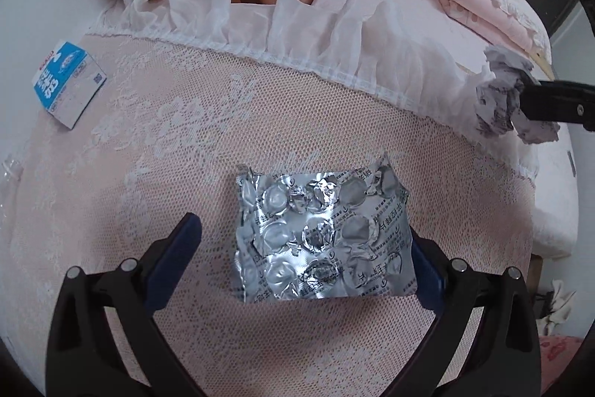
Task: Collect trash
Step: 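Grasp the silver blister pack with the left tool while the right tool grasps crumpled printed paper, then carry both items over the green wastebasket and open both tools to drop them, then move both tools back over the bed toward the milk carton and bottle, then grasp the blue-and-white milk carton with the right tool while the left tool grasps the clear plastic bottle, then carry both items to the wastebasket and open the left tool to drop the bottle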
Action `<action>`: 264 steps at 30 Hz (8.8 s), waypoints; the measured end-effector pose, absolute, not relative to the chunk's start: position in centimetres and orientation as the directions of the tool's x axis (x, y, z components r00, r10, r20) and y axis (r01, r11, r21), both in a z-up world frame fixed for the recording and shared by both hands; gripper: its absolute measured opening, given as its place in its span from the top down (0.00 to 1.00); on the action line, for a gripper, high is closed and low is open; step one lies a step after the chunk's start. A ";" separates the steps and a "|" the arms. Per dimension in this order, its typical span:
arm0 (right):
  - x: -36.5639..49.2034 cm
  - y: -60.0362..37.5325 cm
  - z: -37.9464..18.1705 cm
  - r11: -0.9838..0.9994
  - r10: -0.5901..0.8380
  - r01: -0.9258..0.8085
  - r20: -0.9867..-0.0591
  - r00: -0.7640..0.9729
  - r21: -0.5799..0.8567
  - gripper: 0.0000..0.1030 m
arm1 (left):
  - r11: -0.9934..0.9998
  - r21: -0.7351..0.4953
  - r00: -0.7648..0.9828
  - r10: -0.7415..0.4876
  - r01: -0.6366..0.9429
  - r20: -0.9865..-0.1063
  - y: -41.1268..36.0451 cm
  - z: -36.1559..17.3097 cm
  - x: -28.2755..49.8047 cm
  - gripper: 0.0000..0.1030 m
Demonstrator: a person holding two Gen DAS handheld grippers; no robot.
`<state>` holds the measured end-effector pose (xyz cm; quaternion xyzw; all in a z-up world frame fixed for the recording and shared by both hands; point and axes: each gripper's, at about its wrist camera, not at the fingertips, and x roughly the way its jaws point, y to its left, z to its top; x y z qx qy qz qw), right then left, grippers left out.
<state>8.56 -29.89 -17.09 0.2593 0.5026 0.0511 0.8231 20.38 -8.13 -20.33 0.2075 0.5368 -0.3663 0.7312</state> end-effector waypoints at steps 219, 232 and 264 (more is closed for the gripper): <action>13.8 -22.6 -13.5 0.965 0.240 -0.036 -0.818 0.523 0.260 0.35 | 0.637 -0.127 0.308 0.181 -0.760 -0.934 16.1 -19.5 42.1 0.33; 10.7 -19.8 -12.4 0.956 0.294 -0.162 -0.795 0.531 0.246 0.35 | 0.968 -0.023 0.522 0.115 -0.250 -0.845 12.1 -11.4 27.4 0.33; -5.9 -22.8 -13.2 0.946 0.296 -0.056 -0.779 0.553 0.319 0.35 | 0.980 -0.032 0.510 -0.130 0.196 -0.850 0.6 -6.9 1.6 0.33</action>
